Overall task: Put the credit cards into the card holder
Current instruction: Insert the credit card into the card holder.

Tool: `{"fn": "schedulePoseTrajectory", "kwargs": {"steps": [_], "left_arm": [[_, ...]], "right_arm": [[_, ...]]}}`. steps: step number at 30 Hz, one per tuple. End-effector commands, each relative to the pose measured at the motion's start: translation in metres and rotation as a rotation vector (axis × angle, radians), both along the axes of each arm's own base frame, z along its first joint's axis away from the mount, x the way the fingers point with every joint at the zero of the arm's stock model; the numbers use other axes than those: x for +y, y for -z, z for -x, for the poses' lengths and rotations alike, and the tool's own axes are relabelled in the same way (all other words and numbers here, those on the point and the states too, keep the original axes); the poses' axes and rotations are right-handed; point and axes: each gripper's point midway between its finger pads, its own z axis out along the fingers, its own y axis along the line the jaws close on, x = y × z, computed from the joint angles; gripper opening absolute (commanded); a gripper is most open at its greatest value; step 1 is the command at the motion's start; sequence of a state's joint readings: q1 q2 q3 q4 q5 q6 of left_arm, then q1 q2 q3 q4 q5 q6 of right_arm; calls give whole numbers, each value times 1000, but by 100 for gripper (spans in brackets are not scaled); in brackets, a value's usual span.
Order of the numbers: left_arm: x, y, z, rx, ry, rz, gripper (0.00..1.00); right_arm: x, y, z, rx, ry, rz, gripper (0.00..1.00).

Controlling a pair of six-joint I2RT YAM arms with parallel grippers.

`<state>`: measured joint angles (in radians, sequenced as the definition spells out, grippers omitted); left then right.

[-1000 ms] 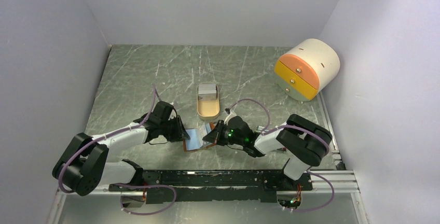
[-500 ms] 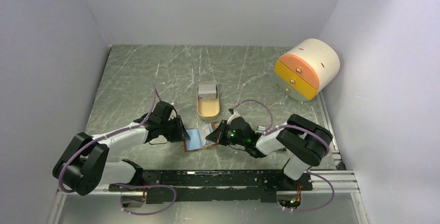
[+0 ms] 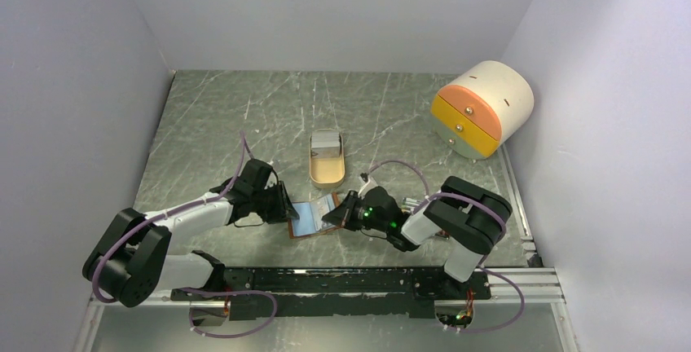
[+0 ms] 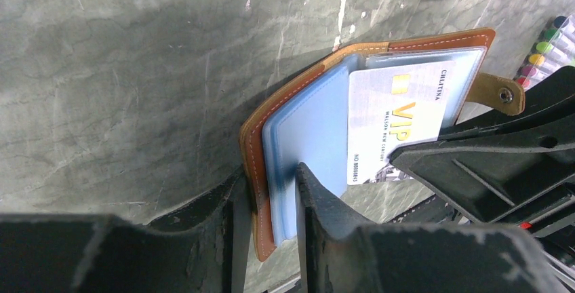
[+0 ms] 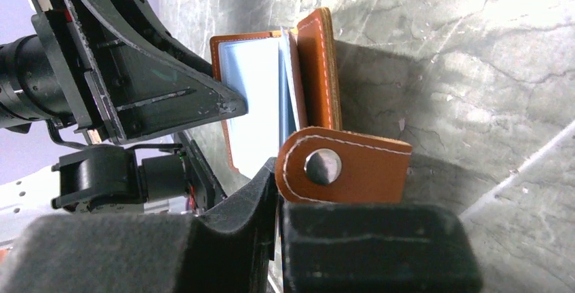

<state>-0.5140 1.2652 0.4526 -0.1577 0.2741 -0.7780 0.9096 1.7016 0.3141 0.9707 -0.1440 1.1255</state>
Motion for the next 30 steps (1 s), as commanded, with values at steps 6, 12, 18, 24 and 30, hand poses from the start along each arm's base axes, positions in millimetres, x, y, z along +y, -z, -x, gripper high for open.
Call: {"fn": "schedulePoseTrajectory", "kwargs": {"steps": [6, 12, 18, 24, 30], "left_arm": [[-5, -6, -5, -24, 9, 32, 33], [-5, -5, -5, -23, 10, 33, 34], [-6, -4, -4, -19, 13, 32, 34], [-6, -6, -5, -24, 15, 35, 34], [-7, -6, -4, -19, 20, 34, 34]], "right_arm": [[1, -4, 3, 6, -3, -31, 12], [6, -5, 4, -3, -25, -49, 8], [9, -5, 6, -25, -48, -37, 4], [13, 0, 9, 4, -61, -68, 4], [15, 1, 7, 2, -65, -58, 10]]}}
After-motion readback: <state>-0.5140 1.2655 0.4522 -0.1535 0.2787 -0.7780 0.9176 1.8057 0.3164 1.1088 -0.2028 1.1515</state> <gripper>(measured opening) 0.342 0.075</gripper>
